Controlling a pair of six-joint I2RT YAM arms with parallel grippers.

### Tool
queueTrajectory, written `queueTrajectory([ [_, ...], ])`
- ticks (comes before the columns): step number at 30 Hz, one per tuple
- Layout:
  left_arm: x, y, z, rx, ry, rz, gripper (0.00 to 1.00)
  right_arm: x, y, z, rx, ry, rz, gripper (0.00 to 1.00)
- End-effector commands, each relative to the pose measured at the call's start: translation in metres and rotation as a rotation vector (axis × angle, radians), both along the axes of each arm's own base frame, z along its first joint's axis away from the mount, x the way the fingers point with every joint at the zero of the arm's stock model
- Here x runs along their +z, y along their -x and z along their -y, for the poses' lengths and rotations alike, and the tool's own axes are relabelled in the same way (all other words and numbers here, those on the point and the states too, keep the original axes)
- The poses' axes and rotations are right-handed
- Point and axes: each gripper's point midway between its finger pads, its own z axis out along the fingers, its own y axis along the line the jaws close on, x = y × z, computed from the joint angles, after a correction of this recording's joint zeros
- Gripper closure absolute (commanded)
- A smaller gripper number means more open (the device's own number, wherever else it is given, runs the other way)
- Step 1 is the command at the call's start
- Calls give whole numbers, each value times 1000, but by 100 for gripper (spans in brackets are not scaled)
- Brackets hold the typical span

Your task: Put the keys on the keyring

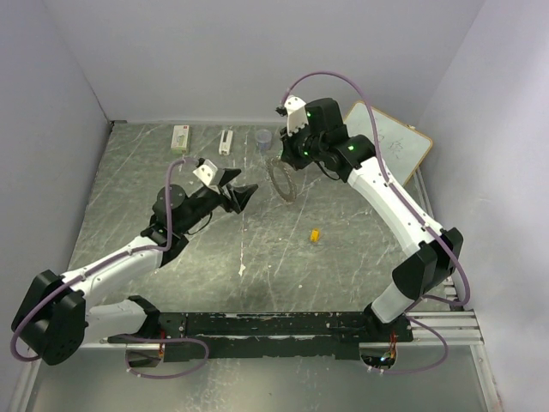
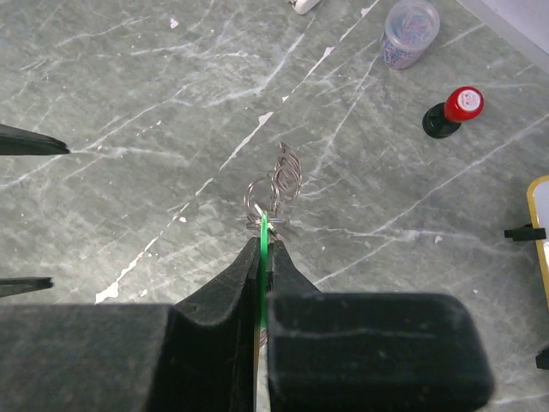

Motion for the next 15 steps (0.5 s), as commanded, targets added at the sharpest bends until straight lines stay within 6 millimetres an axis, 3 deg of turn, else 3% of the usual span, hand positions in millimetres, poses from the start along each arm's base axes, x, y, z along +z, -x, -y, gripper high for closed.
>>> queueTrajectory([
  [1, -9, -4, 5, -17, -27, -12, 25, 21, 1, -4, 0, -47, 60, 100],
  [15, -34, -14, 7, 4, -62, -62, 25, 13, 8, -5, 16, -56, 54, 100],
])
